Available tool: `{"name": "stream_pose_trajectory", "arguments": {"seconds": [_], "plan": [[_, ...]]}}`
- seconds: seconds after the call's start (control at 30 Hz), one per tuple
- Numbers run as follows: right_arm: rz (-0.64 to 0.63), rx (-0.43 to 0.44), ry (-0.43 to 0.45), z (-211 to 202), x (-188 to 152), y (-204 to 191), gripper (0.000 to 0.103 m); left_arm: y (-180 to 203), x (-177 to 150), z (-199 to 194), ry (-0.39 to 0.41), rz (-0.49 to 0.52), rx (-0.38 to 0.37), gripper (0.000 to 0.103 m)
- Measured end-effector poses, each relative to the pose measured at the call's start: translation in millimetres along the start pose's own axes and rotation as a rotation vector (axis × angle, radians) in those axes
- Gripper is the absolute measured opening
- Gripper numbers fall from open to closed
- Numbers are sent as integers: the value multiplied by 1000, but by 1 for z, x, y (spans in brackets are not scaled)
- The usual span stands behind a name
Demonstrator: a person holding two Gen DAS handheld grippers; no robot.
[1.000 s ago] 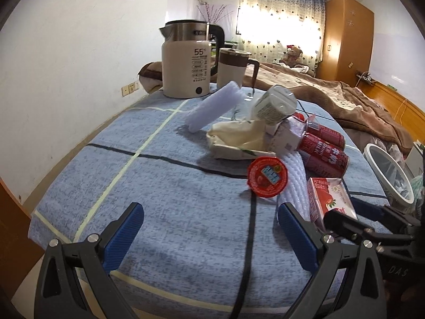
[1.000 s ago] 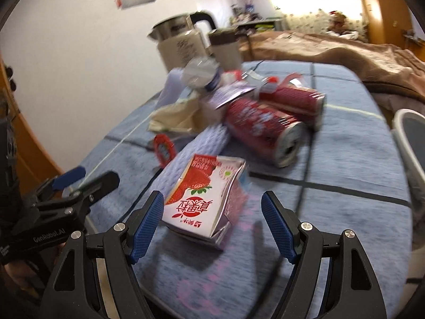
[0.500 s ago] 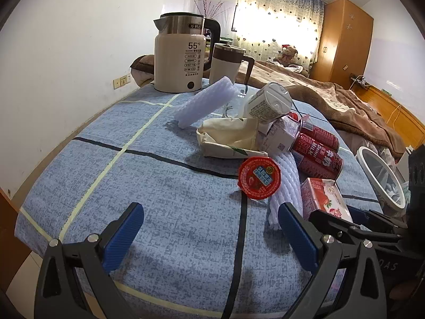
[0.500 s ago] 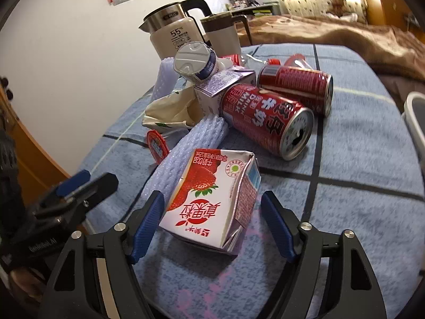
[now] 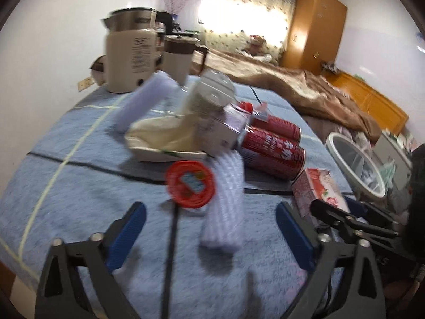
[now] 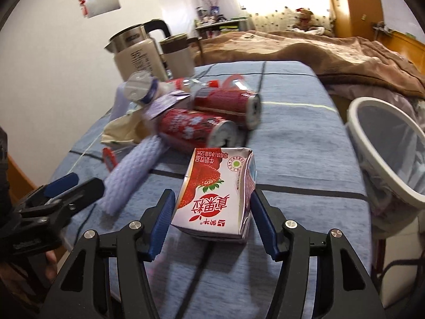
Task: Collect trash
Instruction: 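Grasp the white foam fruit net with the left gripper while the right grasps the strawberry milk carton, then carry the foam net and milk carton over the white bin with both grippers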
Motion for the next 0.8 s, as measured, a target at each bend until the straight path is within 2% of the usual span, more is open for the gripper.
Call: {"name": "stream_pose_trajectory", "arguments": {"seconds": [0.13,0.33,0.43,0.5,0.6,0.8], "plan": [[11,-18,13,-7,1,7,59,14,0,20,-33,44,7,81],[21,-39,31,-12,0,16,59,20,-1,29,-40,30,4,69],[30,-42,31,-13,-2,19,59,20,-5,35,-61,19,8,58],[33,-45,34,-14,-2,21,59,20,-8,37,-63,32,21,43],[37,-48,39,-16,-2,23,59,20,-8,34,-61,11,10,27],[42,-46,55,-23,-2,26,59,22,-9,19,-30,-8,5,26]]}}
Point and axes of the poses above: each gripper's, at about its wrist camera, not at the fingertips, and z roughly the way its jaws point, y to its right, x to its top, the point moved 7 cm from there along z, roughly the way its jaws point, and after that the axes turned 7 degrees about y, right-handed, at the moved point
